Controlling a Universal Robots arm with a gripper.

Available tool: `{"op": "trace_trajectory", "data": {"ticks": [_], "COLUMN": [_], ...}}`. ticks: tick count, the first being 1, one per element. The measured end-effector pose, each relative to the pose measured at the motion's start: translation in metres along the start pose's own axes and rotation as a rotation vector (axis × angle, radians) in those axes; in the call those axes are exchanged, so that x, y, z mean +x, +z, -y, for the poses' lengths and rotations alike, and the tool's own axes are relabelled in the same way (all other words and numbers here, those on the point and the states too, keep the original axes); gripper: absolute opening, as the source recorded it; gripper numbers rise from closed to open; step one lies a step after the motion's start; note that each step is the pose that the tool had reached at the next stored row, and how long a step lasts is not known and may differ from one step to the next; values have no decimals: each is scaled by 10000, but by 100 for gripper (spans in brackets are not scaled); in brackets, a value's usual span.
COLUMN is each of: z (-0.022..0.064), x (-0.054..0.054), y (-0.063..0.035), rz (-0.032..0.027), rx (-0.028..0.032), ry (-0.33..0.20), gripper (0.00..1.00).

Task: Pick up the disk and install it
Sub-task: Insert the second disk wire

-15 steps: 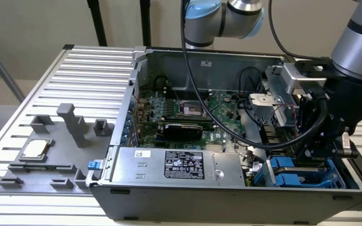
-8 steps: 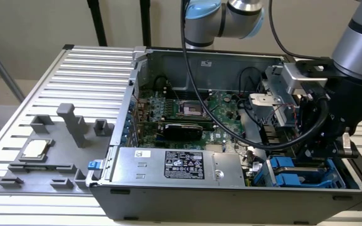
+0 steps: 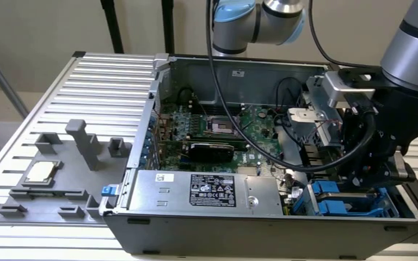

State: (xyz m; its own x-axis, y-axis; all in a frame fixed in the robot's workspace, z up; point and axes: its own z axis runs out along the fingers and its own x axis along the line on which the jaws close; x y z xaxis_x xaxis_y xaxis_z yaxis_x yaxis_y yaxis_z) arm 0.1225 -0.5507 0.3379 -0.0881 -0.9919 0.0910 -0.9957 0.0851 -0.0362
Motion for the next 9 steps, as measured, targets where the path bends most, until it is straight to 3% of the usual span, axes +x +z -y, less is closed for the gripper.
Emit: {"op": "trace_trajectory", "data": {"ticks": [5,9], "z": [-140,-156], "x": [15,17], "y": [-24,-24], "rz": [9,17], "rx": [-1,-1], "ry": [0,0], "gripper": [36,36]}}
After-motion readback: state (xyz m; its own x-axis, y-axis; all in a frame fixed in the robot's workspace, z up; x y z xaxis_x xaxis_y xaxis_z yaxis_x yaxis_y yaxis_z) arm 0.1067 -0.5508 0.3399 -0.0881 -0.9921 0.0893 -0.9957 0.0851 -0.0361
